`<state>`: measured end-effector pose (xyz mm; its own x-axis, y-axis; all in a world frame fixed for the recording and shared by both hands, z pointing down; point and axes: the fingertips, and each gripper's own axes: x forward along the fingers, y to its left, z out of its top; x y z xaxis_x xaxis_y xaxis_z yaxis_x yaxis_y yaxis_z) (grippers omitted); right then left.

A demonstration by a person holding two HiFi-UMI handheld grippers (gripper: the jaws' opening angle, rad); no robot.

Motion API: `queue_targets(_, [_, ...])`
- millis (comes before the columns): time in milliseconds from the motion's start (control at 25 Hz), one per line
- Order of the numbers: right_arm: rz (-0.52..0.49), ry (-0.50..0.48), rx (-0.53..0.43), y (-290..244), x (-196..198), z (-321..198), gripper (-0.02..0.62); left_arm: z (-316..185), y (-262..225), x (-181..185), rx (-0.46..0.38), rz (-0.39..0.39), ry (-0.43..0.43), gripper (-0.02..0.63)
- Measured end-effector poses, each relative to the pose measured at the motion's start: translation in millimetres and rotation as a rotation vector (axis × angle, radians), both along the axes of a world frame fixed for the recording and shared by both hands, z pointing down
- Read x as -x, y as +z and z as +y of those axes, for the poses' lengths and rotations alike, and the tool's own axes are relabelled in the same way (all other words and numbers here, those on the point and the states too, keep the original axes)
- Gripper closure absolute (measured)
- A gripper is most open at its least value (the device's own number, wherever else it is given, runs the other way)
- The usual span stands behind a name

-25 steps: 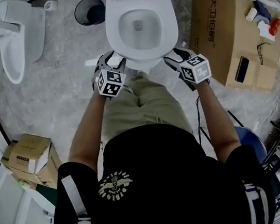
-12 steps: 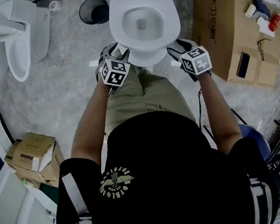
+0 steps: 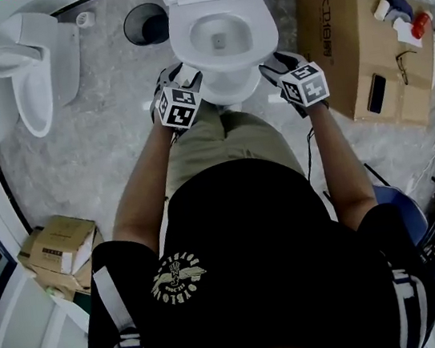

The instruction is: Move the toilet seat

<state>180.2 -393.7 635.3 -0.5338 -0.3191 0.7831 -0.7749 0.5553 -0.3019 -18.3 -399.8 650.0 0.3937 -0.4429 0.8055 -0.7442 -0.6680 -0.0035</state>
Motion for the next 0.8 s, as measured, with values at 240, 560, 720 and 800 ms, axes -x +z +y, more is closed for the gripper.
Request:
queue_targets(240, [-0.015,0.045,-0.041,-19,-1,-27,0.334,-26,-19,0,-0.019,0.018,-0.003,0.373])
queue_targets(560, [-0.019,0.079,-0.08,-41,0,-59,0.334,-56,-40,1,-0.04,0.03,0.02,0.374])
queue_targets(720, [-0.024,0.098,-0.097,-49,-1,-75,0.334,-72,-48,1,-0.054,0.031,0.022,0.379])
queue_targets(800, [-0.027,0.109,-0.104,-52,-1,-82,0.334,-79,-51,0,-0.057,0.035,0.021,0.379])
